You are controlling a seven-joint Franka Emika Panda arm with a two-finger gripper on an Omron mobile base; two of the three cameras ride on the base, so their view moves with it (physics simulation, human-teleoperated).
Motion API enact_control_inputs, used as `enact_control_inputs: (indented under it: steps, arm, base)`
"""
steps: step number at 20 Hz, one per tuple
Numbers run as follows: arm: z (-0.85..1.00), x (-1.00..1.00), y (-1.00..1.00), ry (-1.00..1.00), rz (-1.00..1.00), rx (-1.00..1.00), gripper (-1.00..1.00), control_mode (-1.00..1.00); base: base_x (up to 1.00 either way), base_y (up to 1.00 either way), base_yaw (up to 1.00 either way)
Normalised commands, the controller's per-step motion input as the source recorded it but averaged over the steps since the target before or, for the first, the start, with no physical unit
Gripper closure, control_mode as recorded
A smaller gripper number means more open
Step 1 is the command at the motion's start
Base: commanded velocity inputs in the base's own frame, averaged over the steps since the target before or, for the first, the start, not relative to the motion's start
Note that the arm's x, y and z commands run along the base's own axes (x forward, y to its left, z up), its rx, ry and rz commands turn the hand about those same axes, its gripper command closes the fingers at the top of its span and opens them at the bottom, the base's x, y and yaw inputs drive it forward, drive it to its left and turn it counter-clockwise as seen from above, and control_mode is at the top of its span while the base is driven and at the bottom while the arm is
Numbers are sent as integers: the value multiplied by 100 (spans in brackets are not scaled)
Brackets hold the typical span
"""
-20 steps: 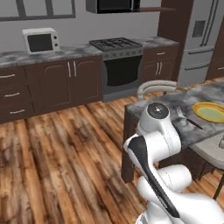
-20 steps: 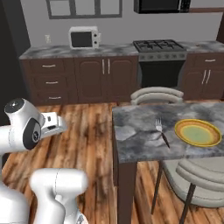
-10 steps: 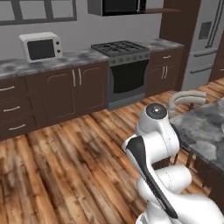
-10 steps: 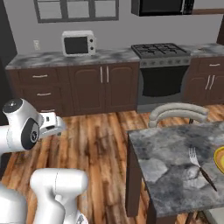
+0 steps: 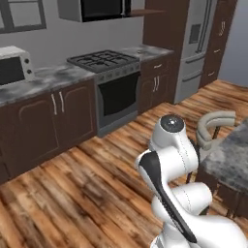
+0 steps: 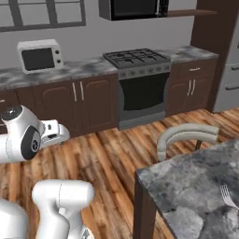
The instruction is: Take the fork and place it on the left side of the plate. Then take the spoon and place it on the right side of the plate. Make sure they're directly next to the plate.
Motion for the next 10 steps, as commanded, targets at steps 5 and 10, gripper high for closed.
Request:
enact_control_inputs:
  steps: [5,10]
  arm:
    - [0,0,0,0,0,0,-100,100]
    - [0,0,0,0,0,0,-100,100]
  base:
    - [87,65,-44]
    - [86,54,-43]
